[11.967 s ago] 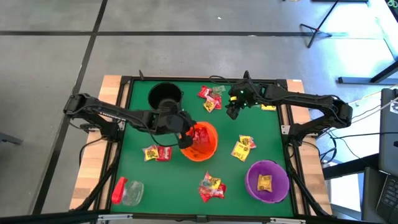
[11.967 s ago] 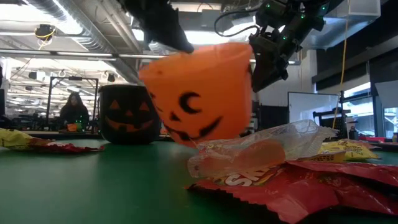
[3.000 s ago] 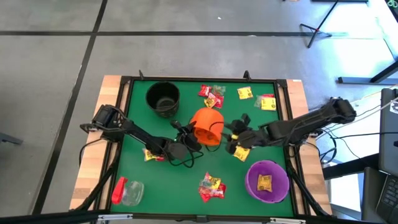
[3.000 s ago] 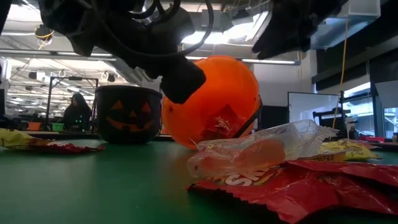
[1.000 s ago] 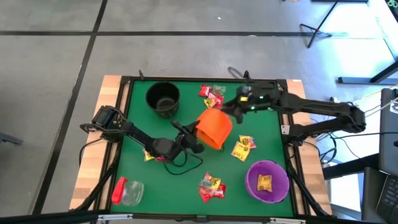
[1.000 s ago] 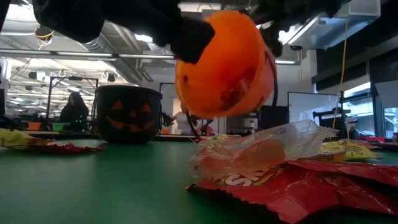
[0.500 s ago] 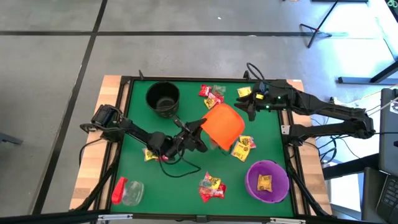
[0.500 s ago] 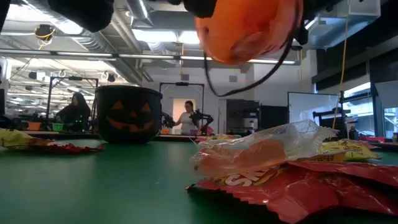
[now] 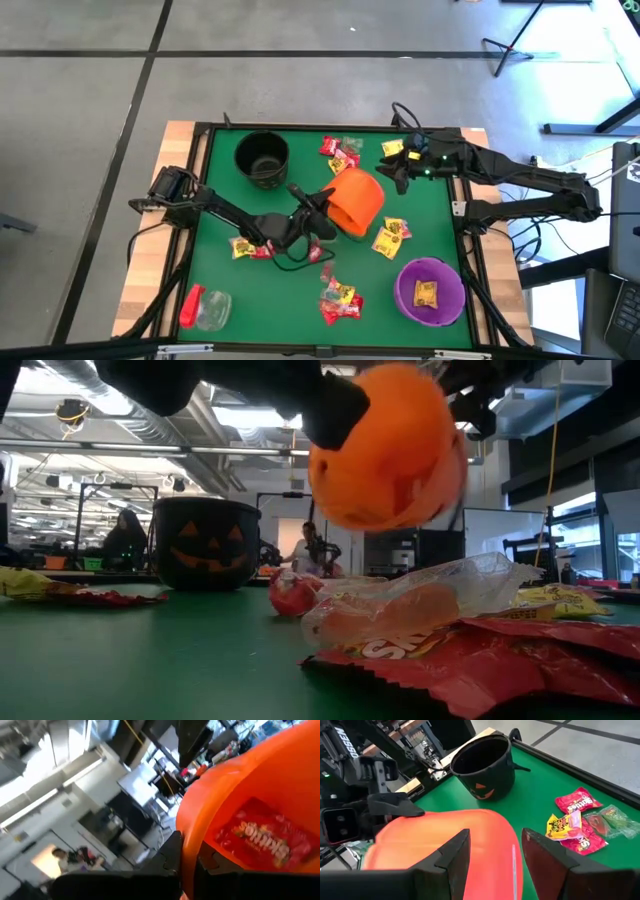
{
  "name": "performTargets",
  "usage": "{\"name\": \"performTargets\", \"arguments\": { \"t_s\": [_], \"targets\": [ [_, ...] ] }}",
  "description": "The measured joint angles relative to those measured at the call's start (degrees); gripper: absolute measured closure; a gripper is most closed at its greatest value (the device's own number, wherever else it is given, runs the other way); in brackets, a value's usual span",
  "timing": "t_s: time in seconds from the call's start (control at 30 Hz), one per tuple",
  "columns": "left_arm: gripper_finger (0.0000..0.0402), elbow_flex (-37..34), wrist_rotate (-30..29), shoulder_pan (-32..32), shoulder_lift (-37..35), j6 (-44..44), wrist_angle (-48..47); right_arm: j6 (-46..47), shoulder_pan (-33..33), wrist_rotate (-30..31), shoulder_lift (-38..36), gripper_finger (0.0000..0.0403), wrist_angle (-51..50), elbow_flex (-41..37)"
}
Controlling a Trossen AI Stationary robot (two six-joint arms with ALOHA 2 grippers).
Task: Sort candy
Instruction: Pour the candies from the orange bin on the table
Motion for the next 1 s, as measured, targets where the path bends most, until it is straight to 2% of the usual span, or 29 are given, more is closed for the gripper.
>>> {"name": "performTargets", "arguments": {
  "t_s": [0.1, 0.37, 0.6, 0.83, 1.0],
  "targets": [
    [0.0401, 0.0, -1.2, -0.2, 0.0, -2.7, -0.7, -0.2, 0.0, 0.0, 0.0, 0.0226, 0.0, 0.0],
    [0.0401, 0.1, -5.4, -0.2, 0.0, -3.2, -0.7, -0.5, 0.0, -0.4, 0.0, 0.0226, -0.9, 0.0],
    [0.0401, 0.2, -5.9, 0.3, 0.0, -6.6, -2.9, -1.9, 0.9, -3.2, 0.0, 0.0226, -0.8, 0.0],
    [0.0401, 0.7, -5.8, 0.9, -1.6, -18.7, -13.3, -5.1, 8.9, 1.2, 0.0, 0.0226, -0.4, 0.0],
    [0.0401, 4.8, -3.1, 1.3, -4.4, -29.1, -30.0, -5.2, 11.0, 4.5, 0.0, 0.0226, -0.6, 0.0]
  ]
}}
